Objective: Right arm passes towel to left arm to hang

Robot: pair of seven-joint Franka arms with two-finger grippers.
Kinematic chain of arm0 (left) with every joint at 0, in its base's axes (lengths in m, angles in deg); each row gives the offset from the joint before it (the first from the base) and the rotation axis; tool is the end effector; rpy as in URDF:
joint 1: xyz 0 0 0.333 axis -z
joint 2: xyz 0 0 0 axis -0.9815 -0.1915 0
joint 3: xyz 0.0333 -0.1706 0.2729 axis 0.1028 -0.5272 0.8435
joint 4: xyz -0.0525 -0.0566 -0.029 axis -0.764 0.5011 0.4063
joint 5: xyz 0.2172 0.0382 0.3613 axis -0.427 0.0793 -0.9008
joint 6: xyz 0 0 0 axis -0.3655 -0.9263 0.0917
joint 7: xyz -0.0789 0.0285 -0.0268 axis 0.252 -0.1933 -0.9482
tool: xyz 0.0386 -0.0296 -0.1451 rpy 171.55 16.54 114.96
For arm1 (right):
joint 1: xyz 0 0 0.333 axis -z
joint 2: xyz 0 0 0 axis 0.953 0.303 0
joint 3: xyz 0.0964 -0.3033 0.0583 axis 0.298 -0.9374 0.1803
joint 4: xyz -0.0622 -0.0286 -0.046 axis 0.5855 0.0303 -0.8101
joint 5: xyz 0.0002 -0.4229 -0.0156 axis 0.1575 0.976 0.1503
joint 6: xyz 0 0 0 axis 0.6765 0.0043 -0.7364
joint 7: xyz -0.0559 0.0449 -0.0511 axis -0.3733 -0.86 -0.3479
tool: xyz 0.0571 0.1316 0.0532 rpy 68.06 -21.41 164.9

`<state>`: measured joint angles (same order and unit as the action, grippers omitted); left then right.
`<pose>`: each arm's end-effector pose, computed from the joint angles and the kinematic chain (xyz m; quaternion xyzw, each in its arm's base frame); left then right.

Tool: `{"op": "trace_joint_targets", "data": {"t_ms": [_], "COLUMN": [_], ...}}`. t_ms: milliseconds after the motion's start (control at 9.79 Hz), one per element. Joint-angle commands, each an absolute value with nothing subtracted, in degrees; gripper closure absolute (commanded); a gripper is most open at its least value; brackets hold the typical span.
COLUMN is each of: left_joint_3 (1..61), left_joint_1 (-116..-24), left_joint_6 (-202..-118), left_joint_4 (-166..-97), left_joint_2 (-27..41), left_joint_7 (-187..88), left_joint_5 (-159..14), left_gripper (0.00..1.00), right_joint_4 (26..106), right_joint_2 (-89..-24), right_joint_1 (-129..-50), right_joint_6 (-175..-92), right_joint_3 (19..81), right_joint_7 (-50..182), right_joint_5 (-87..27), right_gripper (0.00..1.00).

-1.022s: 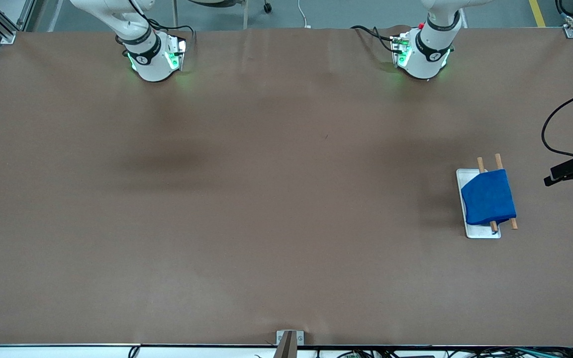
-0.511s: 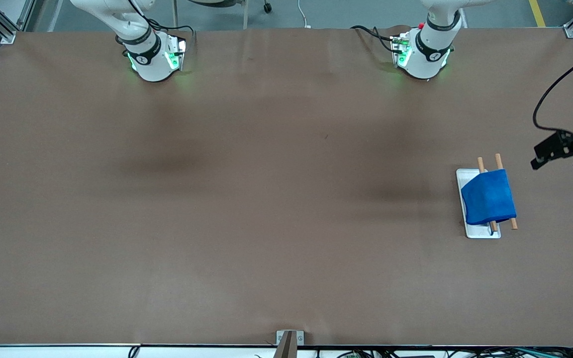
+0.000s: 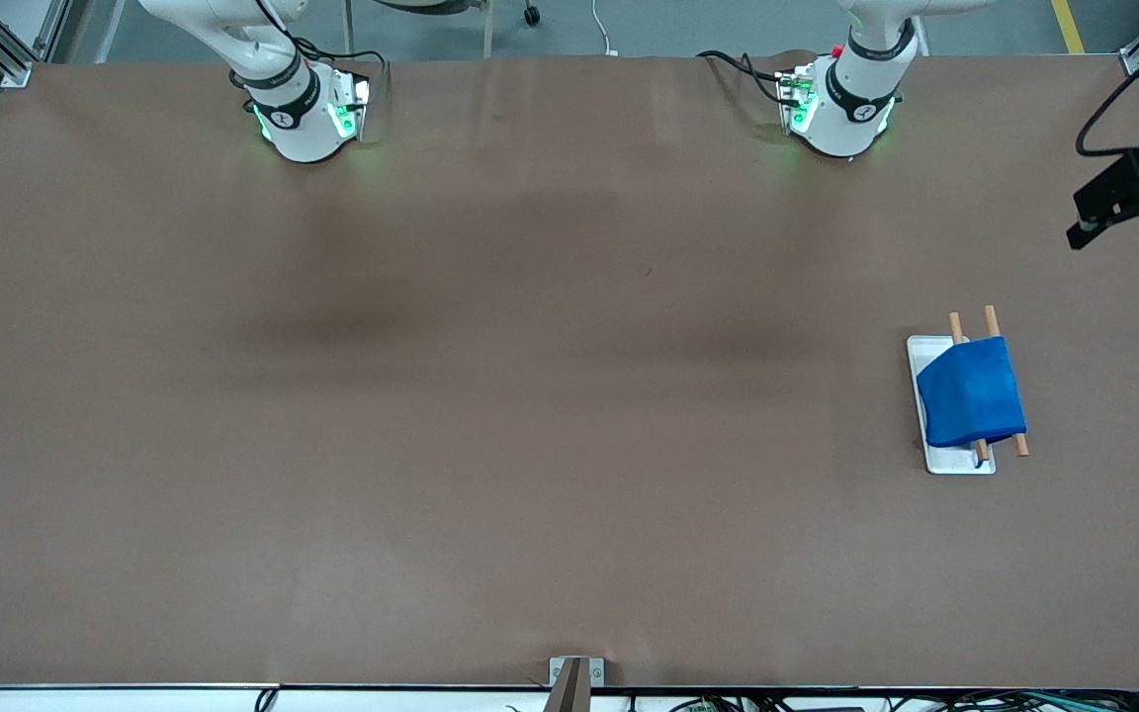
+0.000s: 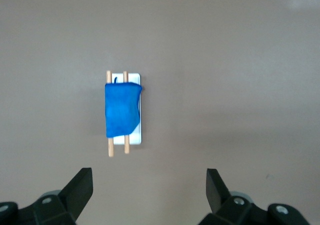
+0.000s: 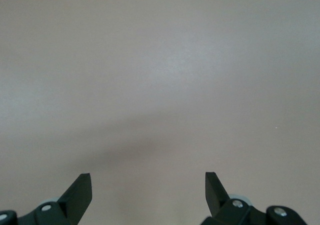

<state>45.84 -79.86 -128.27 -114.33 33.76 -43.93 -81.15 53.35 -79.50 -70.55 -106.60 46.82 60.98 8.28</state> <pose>0.5710 -0.0255 0.6605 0.9991 -0.0143 0.0389 0.0036 0.5755 -0.1099 0.6166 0.9954 -0.0929 0.0185 0.0140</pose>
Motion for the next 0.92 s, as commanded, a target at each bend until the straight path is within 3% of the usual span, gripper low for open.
{"op": "trace_joint_targets", "data": {"t_ms": [0,409,818], "left_joint_3": [46.5,49.9,49.7], "left_joint_1": [-78.3,-76.2,-76.4], "left_joint_6": [-126.4,-126.5,-126.6], "left_joint_4": [-115.6,-116.6,-118.6], "left_joint_2": [34.2,34.4,35.5], "left_joint_7": [-45.8,-45.3,-43.8], "left_joint_5": [-81.7,-79.1,-79.8], "left_gripper": [0.00,0.00,0.00], "right_joint_4": [53.5,53.6,53.6], "right_joint_2": [-80.2,-80.2,-80.2], "right_joint_1": [-70.9,-70.7,-70.6], "right_joint_6": [-106.2,-104.9,-104.6], "right_joint_3": [47.2,47.2,47.2], "right_joint_7": [60.2,59.7,59.7], "right_joint_5": [9.8,9.6,9.2], "right_gripper": [0.00,0.00,0.00]}}
